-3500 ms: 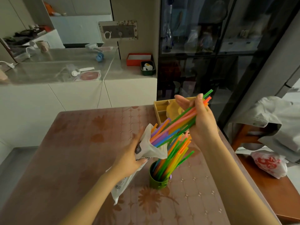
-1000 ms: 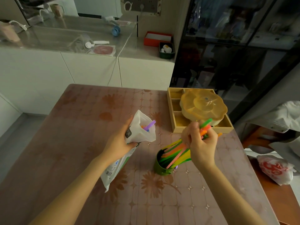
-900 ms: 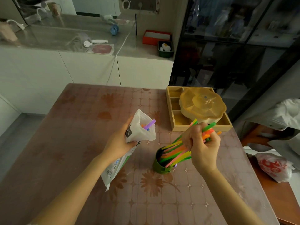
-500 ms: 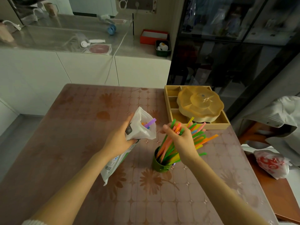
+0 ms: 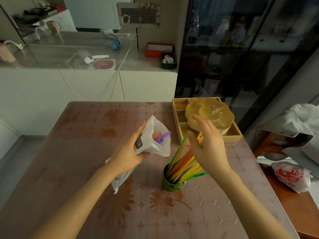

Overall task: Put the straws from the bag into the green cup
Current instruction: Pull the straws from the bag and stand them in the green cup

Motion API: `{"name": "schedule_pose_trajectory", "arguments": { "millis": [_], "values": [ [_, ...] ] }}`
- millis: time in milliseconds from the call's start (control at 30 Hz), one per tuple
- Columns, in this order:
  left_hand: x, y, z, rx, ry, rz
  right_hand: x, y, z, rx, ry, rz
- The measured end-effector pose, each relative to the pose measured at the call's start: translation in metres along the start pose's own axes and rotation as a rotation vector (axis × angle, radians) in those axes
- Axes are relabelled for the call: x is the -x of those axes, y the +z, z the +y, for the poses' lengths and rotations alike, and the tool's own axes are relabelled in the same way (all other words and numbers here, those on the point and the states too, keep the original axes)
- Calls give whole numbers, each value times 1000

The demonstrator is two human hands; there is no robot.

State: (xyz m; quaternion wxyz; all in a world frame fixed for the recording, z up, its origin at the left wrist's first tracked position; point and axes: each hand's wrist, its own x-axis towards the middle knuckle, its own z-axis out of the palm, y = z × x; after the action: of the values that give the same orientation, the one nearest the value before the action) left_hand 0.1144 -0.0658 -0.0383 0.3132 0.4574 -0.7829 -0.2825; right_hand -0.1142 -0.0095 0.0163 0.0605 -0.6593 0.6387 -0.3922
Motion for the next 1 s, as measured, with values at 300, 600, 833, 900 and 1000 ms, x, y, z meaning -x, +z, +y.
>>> {"name": "schedule_pose_trajectory", "arguments": {
  "millis": [300, 600, 833, 900, 1000],
  "values": [
    [-20, -16, 47, -506, 357, 44, 3, 18, -40, -975, 453, -150],
    [-28, -29, 67, -757, 425, 76, -17, 4, -41, -1032, 601, 6],
    [-29, -35, 62, -806, 385, 4, -20, 4, -24, -1273, 899, -93],
    [-38, -47, 72, -963, 495, -16, -19, 8, -20, -1401, 985, -111],
    [-53, -70, 94, -1235, 675, -91, -18, 13, -18, -1633, 1073, -162]
  ]
}}
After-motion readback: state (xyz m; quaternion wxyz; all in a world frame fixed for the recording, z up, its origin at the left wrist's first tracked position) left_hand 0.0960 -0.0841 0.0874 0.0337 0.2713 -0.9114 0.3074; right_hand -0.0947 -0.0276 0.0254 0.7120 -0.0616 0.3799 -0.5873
